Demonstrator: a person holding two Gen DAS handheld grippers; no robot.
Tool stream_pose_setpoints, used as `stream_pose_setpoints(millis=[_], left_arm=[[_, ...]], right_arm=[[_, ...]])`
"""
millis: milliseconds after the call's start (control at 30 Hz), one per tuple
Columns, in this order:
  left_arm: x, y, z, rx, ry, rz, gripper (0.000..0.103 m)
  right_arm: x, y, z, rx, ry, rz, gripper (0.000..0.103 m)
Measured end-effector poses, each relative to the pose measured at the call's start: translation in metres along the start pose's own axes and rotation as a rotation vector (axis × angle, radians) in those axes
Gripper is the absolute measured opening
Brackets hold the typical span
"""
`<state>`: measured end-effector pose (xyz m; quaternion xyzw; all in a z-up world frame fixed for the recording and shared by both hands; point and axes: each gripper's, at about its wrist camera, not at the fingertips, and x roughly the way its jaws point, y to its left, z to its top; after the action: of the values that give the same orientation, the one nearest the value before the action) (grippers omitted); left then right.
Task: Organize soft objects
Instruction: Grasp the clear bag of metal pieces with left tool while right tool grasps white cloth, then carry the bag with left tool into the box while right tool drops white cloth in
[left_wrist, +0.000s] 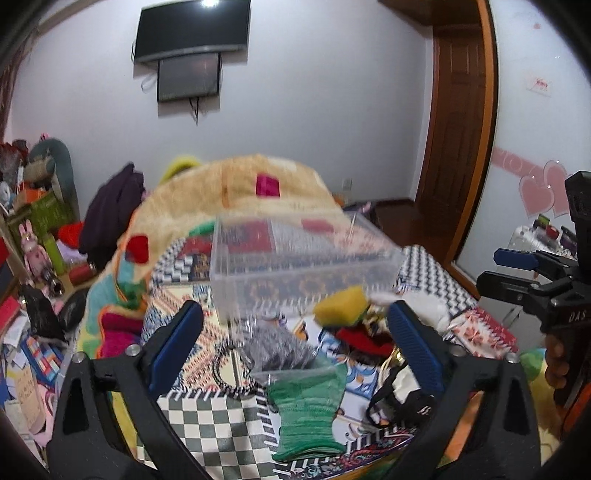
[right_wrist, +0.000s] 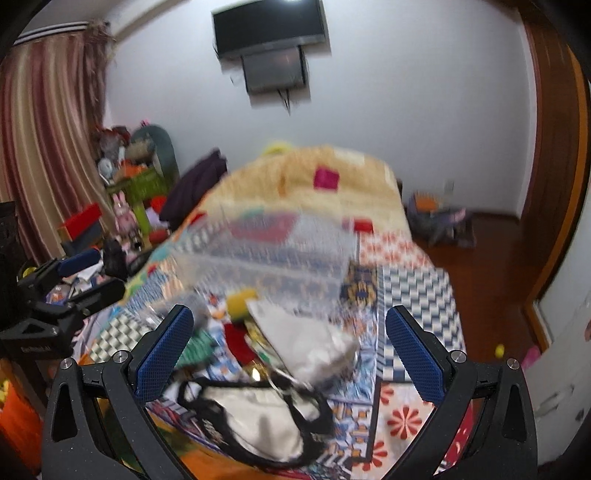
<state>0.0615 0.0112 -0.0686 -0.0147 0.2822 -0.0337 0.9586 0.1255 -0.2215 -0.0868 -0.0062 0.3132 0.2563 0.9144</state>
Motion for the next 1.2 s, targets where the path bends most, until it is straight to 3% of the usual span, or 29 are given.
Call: stream_pose_setpoints(millis=[133, 400, 600, 933, 1200], left_arm=[[0.031, 0.013, -0.006, -0.044, 0.099, -0.017, 0.085], [0.074, 0.040, -0.022, -0.142, 0.231, -0.047, 0.065], [0.093, 0.040, -0.032, -0.159, 0.292, -0.082, 0.051], [0.085, 0.031, -0.030, -0.125, 0.268, -0.075, 0.023], [0.046, 0.020, -0.017, -0.068, 0.178, -0.061, 0.021]], right_arm=[[0.018, -0.019, -0.008, 0.055, 0.087, 0.018, 0.102], [0.049, -0.025, -0.014, 0.068, 0.197, 0.061, 0.089], [0.073, -0.023, -0.018, 0.063, 0.261, 0.094, 0.067], [0.074, -0.019, -0.021, 0.046, 0.260, 0.101, 0.020], [0.044, -0.018, -0.007, 0.024, 0.163, 0.094, 0.016]])
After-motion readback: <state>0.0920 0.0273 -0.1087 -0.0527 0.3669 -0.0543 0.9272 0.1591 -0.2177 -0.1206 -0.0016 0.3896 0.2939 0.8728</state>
